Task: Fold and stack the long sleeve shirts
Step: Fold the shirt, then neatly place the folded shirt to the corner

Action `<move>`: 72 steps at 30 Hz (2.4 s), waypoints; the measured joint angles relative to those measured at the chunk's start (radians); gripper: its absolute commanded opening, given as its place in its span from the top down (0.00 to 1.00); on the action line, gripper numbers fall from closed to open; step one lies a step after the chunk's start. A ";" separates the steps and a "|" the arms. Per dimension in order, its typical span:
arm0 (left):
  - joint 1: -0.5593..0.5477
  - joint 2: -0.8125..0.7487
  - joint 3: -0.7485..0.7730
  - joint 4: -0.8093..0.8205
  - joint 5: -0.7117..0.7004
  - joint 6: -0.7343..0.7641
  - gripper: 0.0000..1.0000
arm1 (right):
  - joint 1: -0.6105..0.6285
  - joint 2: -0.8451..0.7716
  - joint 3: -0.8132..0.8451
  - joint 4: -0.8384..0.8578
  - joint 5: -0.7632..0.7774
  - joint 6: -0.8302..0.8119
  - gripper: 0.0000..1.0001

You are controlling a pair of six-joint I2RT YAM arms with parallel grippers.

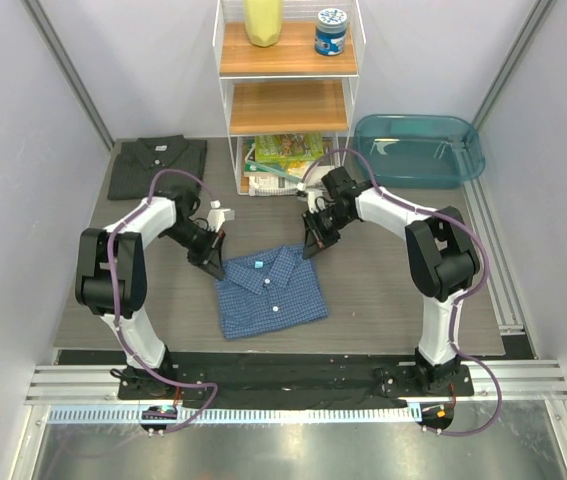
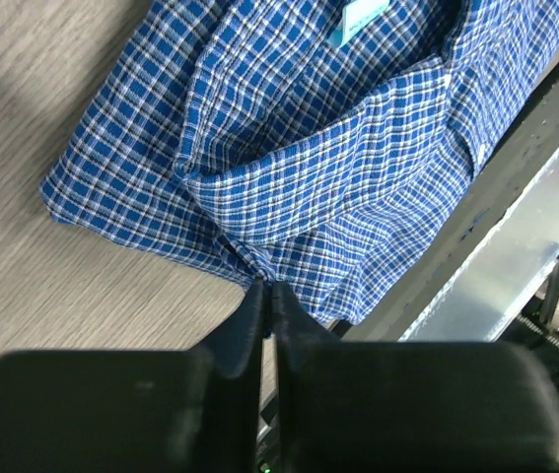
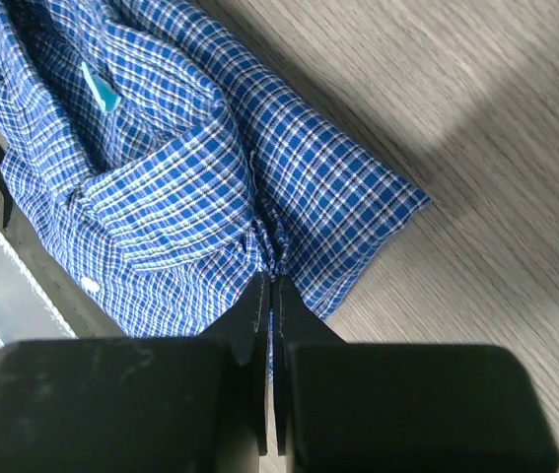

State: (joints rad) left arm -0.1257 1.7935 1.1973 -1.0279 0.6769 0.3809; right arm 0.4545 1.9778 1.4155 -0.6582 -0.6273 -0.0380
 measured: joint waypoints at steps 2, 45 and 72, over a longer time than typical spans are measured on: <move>0.000 -0.002 0.005 0.000 0.002 -0.004 1.00 | -0.007 -0.016 -0.006 0.001 0.005 0.000 0.99; -0.222 0.369 0.460 0.039 -0.019 0.224 0.34 | -0.251 -0.213 -0.092 -0.020 0.084 0.033 0.14; -0.096 0.202 0.428 -0.256 -0.241 0.553 1.00 | -0.267 -0.283 -0.149 -0.061 0.090 0.018 0.15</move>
State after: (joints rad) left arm -0.2218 1.9957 1.6249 -1.2842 0.4355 0.9340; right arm 0.1875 1.6951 1.2663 -0.7189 -0.5369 -0.0196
